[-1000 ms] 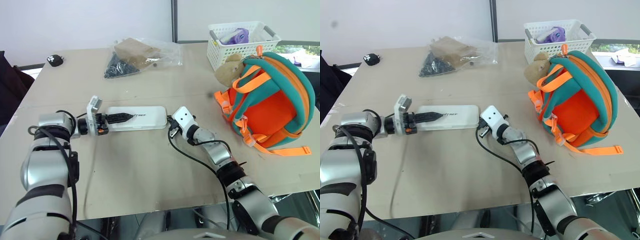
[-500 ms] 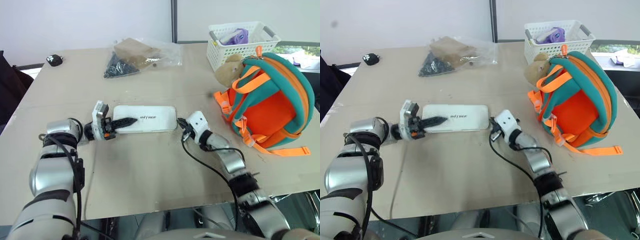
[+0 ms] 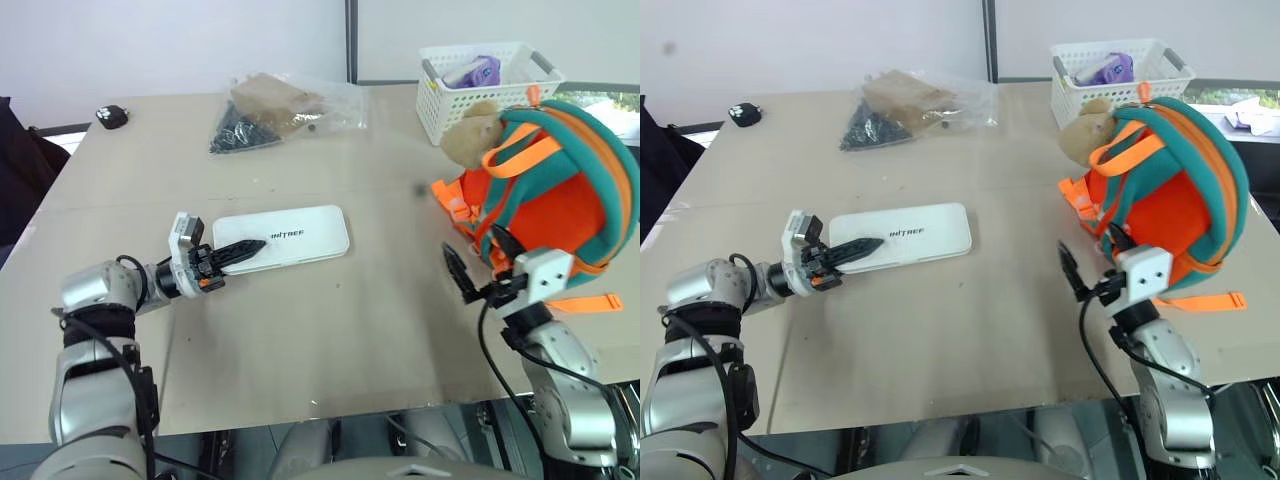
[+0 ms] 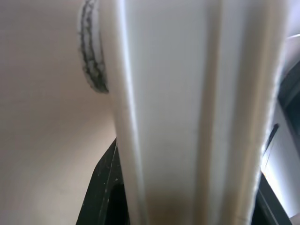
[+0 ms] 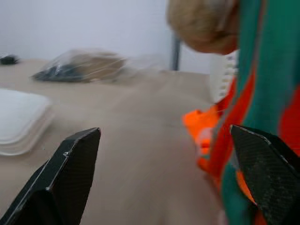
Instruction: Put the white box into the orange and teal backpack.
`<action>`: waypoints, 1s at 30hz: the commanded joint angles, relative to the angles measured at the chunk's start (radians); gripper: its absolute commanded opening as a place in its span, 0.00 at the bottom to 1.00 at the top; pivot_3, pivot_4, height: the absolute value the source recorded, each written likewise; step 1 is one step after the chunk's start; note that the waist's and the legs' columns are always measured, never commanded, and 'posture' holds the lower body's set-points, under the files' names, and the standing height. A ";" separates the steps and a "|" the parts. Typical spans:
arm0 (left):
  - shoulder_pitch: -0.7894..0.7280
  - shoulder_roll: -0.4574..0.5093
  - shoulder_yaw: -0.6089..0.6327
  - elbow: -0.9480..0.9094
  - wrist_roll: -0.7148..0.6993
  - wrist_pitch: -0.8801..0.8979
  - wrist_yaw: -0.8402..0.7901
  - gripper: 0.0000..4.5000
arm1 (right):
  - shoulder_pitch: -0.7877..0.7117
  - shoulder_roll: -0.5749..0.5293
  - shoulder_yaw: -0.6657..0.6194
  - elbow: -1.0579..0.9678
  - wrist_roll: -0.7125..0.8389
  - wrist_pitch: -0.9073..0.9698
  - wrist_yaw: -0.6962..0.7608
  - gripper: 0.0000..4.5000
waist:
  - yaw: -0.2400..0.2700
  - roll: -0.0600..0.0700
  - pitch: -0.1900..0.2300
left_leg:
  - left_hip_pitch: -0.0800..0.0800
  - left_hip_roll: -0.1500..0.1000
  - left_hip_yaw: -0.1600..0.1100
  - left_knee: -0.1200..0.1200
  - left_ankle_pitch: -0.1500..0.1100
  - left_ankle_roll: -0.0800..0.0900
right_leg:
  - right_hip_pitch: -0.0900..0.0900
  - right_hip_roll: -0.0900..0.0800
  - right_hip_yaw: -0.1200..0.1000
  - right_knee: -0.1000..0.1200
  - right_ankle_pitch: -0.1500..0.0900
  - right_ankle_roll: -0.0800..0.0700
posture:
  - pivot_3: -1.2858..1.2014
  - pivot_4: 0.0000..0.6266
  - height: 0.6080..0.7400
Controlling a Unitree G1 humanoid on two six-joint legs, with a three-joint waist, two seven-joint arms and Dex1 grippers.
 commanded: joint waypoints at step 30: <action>0.106 -0.122 0.201 -0.313 -0.313 0.032 0.380 0.24 | -0.527 0.052 -0.105 0.187 0.131 0.124 -0.264 0.95 | 0.018 0.000 0.000 | 0.000 0.000 0.002 -0.001 0.000 0.000 | -0.001 0.000 -0.001 -0.002 0.001 -0.001 | 0.52 0.24 1.00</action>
